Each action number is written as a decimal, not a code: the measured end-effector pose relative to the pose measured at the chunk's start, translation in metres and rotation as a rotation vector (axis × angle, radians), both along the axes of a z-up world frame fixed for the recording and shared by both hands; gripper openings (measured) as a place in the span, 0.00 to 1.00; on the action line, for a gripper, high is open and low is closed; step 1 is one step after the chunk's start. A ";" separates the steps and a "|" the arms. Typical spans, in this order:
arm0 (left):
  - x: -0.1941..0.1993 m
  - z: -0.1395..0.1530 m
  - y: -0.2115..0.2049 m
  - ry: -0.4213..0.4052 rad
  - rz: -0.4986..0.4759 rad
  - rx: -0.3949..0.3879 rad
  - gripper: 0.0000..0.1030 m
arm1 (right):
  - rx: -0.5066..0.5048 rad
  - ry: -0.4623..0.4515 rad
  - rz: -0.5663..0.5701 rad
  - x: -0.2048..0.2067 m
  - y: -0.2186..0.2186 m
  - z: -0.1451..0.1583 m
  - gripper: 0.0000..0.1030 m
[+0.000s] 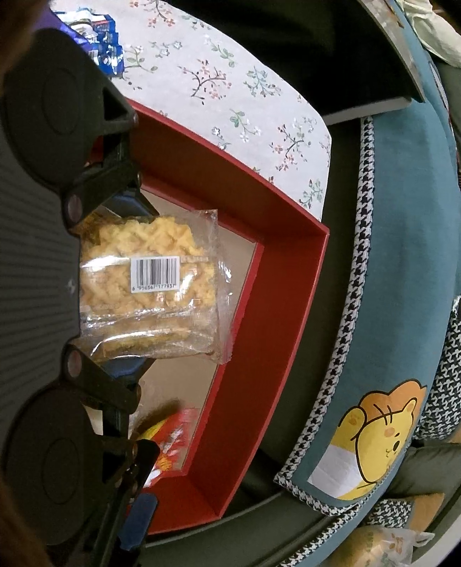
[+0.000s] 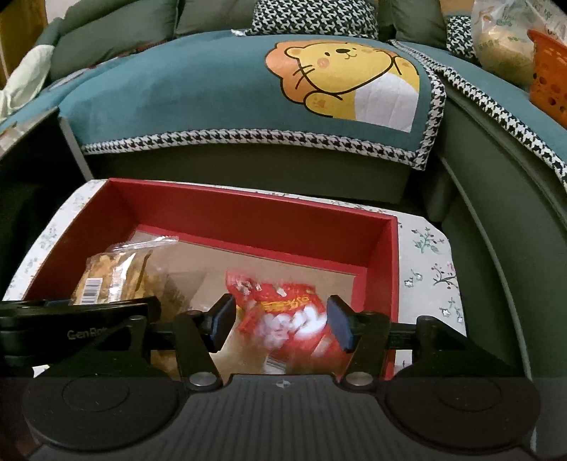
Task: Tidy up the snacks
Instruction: 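Open both tools to drop the Trolli bag and pastry bag into the box, then withdraw both tools from the box toward the remaining snacks, then grasp the blue foil bag with the left tool while the right tool grasps the white spicy-strip bag, then lift both bags and carry them over the red box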
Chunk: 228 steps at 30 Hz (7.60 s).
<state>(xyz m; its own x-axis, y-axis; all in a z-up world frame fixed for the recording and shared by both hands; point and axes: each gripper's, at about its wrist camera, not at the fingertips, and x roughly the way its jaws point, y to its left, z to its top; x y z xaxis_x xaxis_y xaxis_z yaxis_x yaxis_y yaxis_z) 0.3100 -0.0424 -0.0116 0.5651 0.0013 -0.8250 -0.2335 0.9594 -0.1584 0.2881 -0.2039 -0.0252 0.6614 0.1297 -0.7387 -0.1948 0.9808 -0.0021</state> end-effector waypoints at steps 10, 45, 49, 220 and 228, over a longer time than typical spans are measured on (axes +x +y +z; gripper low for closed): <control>-0.011 0.013 0.006 -0.037 -0.003 0.012 1.00 | -0.015 -0.017 0.000 -0.006 0.002 0.006 0.66; -0.082 0.055 0.035 -0.122 -0.001 -0.019 1.00 | -0.006 -0.089 0.052 -0.074 0.020 0.043 0.72; -0.094 0.055 0.046 -0.116 0.013 -0.023 1.00 | -0.007 -0.085 0.079 -0.084 0.026 0.043 0.72; -0.160 0.048 0.010 -0.107 -0.157 0.032 1.00 | 0.038 -0.035 0.099 -0.153 0.022 0.038 0.51; -0.138 0.057 0.001 -0.137 -0.160 0.055 1.00 | 0.051 -0.060 0.085 -0.135 0.017 0.047 0.51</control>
